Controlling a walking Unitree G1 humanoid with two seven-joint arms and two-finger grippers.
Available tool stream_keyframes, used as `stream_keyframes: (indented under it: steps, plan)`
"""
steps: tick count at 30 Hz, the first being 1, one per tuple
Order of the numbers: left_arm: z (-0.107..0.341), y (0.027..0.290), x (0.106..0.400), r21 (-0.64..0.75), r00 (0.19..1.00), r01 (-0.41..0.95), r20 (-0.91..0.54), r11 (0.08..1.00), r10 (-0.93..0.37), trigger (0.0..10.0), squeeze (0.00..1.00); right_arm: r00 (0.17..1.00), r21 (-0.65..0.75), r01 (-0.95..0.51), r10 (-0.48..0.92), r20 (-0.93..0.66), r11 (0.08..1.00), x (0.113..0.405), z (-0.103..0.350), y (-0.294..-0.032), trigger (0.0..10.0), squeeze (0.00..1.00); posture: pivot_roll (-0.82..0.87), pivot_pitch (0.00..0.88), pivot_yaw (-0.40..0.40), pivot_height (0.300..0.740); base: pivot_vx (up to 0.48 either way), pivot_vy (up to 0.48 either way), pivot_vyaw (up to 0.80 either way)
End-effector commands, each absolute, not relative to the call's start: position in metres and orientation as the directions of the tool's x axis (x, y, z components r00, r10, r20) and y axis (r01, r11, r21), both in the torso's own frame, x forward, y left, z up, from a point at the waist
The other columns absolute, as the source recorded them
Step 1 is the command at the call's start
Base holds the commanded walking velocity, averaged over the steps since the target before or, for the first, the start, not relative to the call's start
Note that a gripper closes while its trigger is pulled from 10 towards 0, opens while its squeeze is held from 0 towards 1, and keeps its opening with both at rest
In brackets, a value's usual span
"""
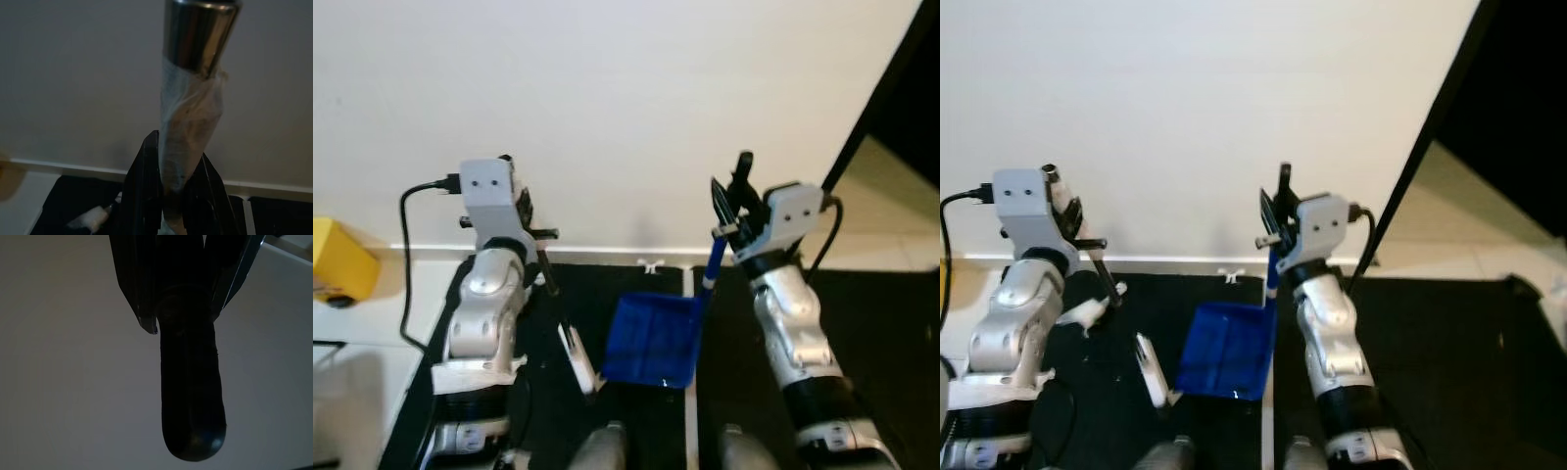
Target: Sweep floor
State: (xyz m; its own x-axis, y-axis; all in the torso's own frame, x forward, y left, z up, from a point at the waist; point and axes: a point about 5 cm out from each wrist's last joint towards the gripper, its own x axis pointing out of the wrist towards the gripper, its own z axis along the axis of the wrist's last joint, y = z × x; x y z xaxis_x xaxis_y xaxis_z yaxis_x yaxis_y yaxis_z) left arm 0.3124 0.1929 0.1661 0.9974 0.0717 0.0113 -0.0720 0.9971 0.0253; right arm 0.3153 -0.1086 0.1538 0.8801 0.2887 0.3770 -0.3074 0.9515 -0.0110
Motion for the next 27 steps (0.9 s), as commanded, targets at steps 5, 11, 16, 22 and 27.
stream_keyframes:
  steps: [5, 11, 16, 22, 27]
  plan:
    - [0.17, 0.194, 0.313, 0.044, 0.997, -0.071, 0.033, 0.996, 0.07, 10.0, 0.0, 0.868, -0.017, -0.296, 0.277, 0.411, 0.955, 0.315, 0.16, -0.112, 10.0, 0.0, 0.06, 0.062, 0.089, 0.74, 0.34, 0.0, 0.0]
    - [0.17, 0.193, 0.313, 0.046, 0.997, -0.063, 0.037, 0.997, 0.062, 10.0, 0.0, 0.868, -0.019, -0.297, 0.278, 0.412, 0.955, 0.315, 0.16, -0.112, 10.0, 0.0, 0.06, 0.06, 0.09, 0.74, 0.261, 0.0, 0.0]
    - [0.17, 0.192, 0.313, 0.049, 0.998, -0.061, 0.038, 0.997, 0.059, 10.0, 0.0, 0.868, -0.019, -0.298, 0.279, 0.412, 0.954, 0.315, 0.16, -0.112, 10.0, 0.0, 0.06, 0.06, 0.089, 0.74, 0.0, 0.0, 0.0]
    - [0.17, 0.192, 0.312, 0.05, 0.998, -0.056, 0.041, 0.997, 0.054, 10.0, 0.0, 0.869, -0.023, -0.296, 0.279, 0.409, 0.955, 0.315, 0.159, -0.112, 10.0, 0.0, 0.06, 0.064, 0.088, 0.74, 0.0, 0.0, 0.0]
    - [0.159, 0.193, 0.308, 0.06, 0.999, -0.046, 0.028, 0.997, 0.044, 10.0, 0.0, 0.888, -0.084, -0.266, 0.278, 0.366, 0.96, 0.316, 0.148, -0.123, 10.0, 0.0, 0.06, 0.076, 0.088, 0.74, 0.0, 0.0, 0.0]
